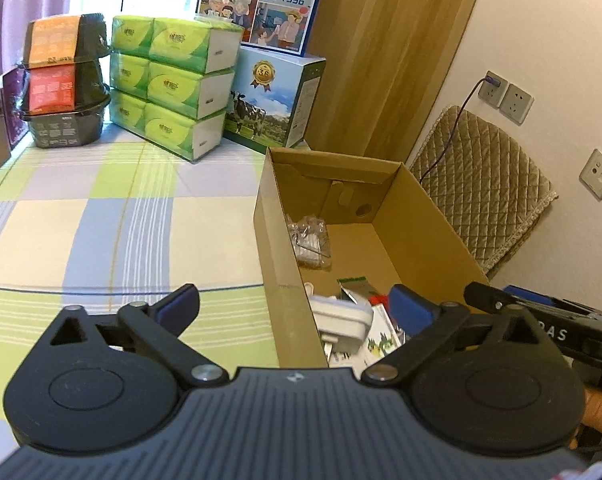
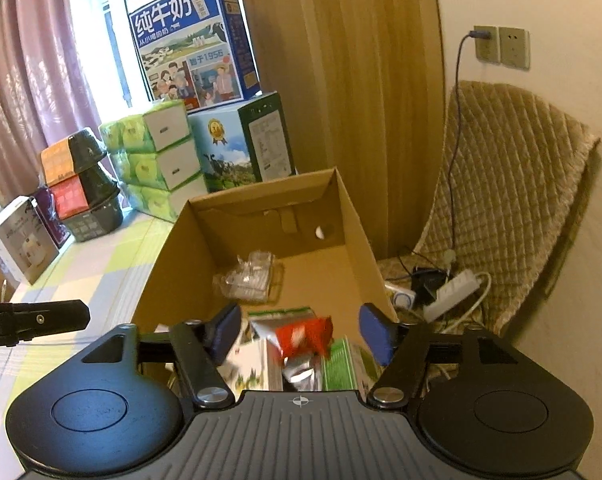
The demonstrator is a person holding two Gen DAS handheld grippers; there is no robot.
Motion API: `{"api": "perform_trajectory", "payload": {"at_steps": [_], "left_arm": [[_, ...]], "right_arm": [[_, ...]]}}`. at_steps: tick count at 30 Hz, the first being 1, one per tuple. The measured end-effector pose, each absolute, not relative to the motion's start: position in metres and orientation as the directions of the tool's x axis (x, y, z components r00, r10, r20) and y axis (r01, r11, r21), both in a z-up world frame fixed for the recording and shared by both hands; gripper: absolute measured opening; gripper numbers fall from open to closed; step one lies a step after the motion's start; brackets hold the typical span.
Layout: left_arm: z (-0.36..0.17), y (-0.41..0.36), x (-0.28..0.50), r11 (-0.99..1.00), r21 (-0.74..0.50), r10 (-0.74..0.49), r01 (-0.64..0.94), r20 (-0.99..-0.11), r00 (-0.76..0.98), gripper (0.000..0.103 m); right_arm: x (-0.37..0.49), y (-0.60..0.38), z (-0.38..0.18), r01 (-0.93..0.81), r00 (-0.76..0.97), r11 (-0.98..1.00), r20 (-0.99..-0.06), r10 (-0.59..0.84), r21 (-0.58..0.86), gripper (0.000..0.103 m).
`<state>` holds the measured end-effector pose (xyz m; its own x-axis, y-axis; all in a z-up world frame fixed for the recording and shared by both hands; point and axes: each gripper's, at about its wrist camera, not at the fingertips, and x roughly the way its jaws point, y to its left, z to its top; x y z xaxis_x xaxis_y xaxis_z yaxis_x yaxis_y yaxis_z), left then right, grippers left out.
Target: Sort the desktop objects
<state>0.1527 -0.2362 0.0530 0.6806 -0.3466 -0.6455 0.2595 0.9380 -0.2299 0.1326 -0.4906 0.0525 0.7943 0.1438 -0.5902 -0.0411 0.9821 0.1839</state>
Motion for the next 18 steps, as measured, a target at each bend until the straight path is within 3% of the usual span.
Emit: {"api": "perform_trajectory", "payload": {"at_steps": [9,11,18], "left_arm": [[0.059,-0.236,0.110,0.949,-0.197,-0.314,0.245,-0.652,0.691,0.102],[0.061,-0.233,0.100,0.951,-0.200,-0.310,0.237,-0.650,0.694,0.102],[0.066,-0.227,0.071,0.953,-0.197,-0.302,0.229,-0.653,0.694,0.102]], "right_arm": [[0.087,-0.489,0.063,-0.037,0.797,0.985,-0.590,0.130,0.168,0.091],[0.078,-0.489,0.065,-0.018,0.797,0.986,-0.593,0.114,0.166,0.101],[0.049,-0.487,0.070,-0.022,0.781,0.986,-0.613,0.120,0.165,0.101]]}}
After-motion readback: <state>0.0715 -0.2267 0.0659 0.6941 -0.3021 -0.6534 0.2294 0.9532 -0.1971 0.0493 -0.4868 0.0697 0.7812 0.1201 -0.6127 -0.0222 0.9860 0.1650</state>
